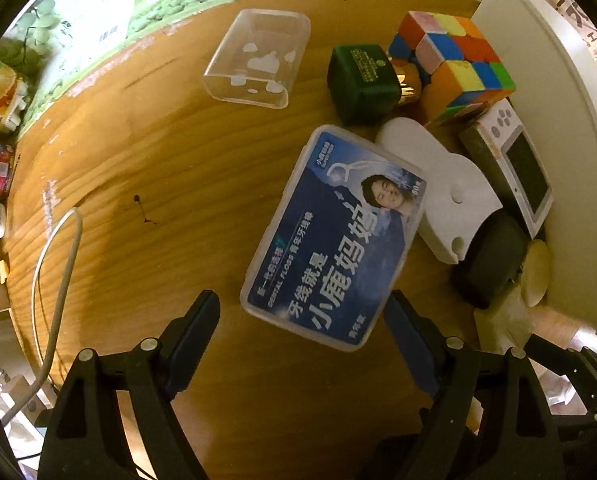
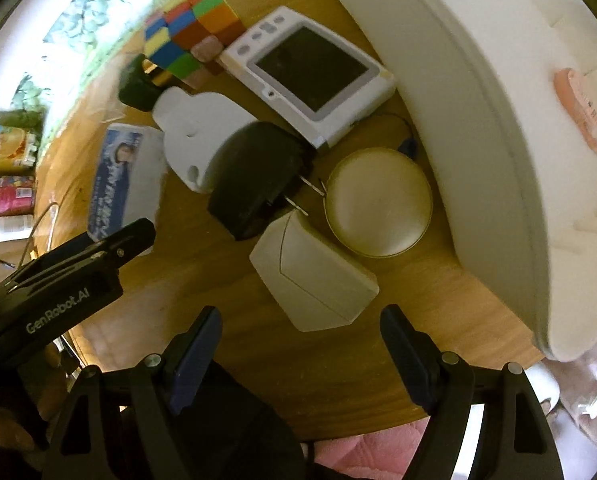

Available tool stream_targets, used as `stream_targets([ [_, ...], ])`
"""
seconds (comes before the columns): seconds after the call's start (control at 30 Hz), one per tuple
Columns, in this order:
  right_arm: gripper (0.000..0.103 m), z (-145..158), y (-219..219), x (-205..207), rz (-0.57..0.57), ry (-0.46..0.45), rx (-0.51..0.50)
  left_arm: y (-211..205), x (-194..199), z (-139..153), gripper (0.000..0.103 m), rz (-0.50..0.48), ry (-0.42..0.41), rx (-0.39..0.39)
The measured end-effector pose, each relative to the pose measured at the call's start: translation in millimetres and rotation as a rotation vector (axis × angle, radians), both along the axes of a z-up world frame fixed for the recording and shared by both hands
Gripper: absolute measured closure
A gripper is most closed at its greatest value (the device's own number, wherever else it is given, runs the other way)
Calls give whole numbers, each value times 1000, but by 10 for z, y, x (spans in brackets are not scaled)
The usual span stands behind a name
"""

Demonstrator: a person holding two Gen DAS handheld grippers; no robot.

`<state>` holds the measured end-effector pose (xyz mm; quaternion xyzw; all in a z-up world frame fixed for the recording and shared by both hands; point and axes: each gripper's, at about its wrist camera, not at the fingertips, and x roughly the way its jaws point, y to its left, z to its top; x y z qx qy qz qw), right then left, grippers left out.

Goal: Organize rigid objects
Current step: 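Grasp the blue floss box with the left tool while the right tool grasps the beige adapter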

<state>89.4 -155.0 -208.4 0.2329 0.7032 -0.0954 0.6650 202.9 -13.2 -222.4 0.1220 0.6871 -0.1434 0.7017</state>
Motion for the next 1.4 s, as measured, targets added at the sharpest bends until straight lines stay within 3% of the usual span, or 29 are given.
stream_targets([
  [0.37,29,-132,-99,47,-25,42,3,-22,114,-149,34,-32,6,-9],
  [0.57,31,-152,-130,144,-41,36,8,-69,134,-156,35,-34,1,-9],
  [0.67,42,-132,-152,181,-33,32,-10,-89,197,-124,35,-34,1,-10],
  [1.13,53,-136,-113,311,12,-12,30,-66,37,2,35,-18,-10,-21],
  [1.3,52,-145,-134,255,-10,-22,64,-15,-24,64,35,-6,-20,-26],
  [1.4,37,-160,-181,243,-32,-20,75,10,-56,89,35,-4,-23,-28],
])
